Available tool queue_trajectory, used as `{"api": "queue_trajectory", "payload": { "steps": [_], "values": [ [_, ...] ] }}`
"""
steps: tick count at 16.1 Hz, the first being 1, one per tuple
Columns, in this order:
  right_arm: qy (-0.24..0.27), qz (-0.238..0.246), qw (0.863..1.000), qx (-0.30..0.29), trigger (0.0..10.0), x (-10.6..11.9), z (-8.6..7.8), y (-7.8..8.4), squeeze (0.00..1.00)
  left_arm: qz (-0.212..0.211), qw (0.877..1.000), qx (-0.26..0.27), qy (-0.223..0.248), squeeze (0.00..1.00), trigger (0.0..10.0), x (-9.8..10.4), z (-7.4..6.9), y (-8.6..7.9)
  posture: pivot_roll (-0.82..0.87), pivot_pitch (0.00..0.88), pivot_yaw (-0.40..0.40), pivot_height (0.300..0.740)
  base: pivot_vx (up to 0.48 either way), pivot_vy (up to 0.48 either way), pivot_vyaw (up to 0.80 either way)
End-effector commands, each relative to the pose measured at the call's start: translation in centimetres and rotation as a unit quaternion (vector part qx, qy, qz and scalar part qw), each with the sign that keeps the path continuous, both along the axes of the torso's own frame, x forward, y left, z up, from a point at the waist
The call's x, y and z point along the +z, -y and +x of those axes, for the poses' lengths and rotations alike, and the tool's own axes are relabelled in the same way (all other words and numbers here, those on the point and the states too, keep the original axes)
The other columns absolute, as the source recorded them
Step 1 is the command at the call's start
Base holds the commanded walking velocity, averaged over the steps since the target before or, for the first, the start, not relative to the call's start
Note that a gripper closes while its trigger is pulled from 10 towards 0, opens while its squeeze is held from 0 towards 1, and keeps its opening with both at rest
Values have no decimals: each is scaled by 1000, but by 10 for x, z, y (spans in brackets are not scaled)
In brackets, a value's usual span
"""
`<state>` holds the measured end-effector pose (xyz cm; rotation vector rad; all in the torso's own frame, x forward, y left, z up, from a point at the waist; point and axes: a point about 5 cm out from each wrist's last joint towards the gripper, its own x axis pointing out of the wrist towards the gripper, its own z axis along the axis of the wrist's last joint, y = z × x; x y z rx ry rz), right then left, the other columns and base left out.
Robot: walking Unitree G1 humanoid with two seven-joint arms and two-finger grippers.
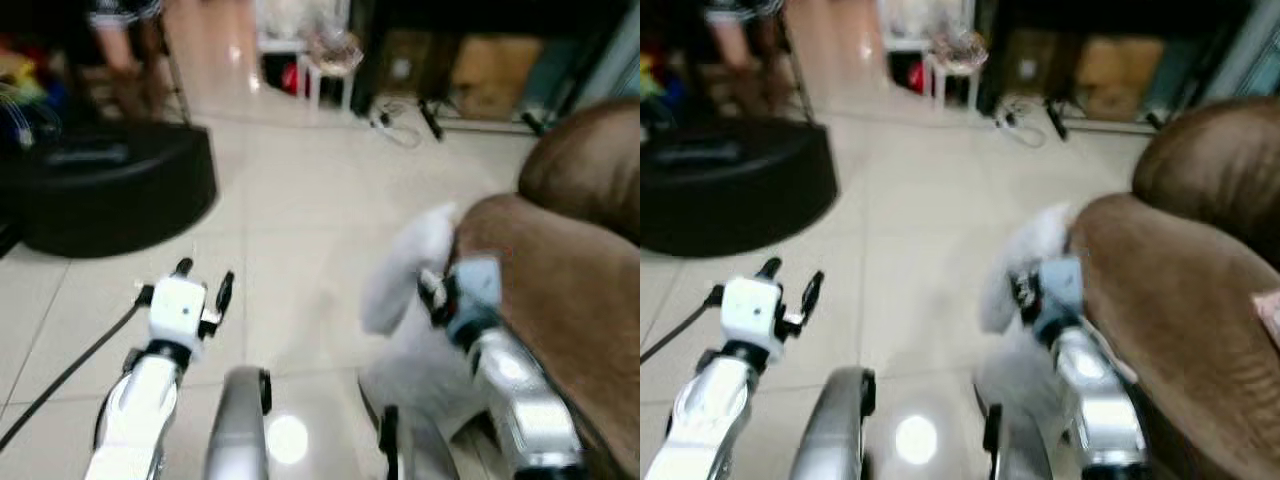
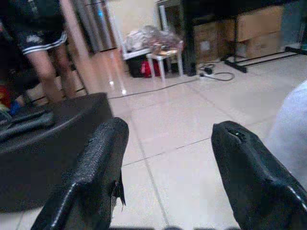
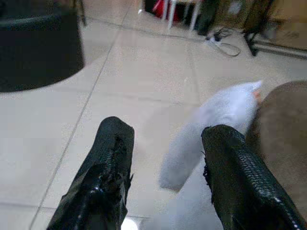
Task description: Move the pillow to the sofa from floor
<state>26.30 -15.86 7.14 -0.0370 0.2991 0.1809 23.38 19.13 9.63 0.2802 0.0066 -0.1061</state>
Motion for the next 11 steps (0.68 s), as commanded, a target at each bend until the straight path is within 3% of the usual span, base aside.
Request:
{"api": "queue_trajectory", "payload": {
  "steps": [1,4,11],
  "values": [
    [19,-8,1000,-4,10000,9,4,6,0,-5,1000,-14,21,0,10000,10,5,5,27,0,-76,576,255,0,794],
    [19,-6,1000,6,10000,10,5,2,0,-6,1000,-14,22,0,10000,9,4,5,30,0,-82,576,281,0,798],
    [12,6,1000,-13,10000,7,5,5,0,-4,1000,-15,19,0,10000,8,3,3,33,0,-87,576,283,0,0]
  ]
}}
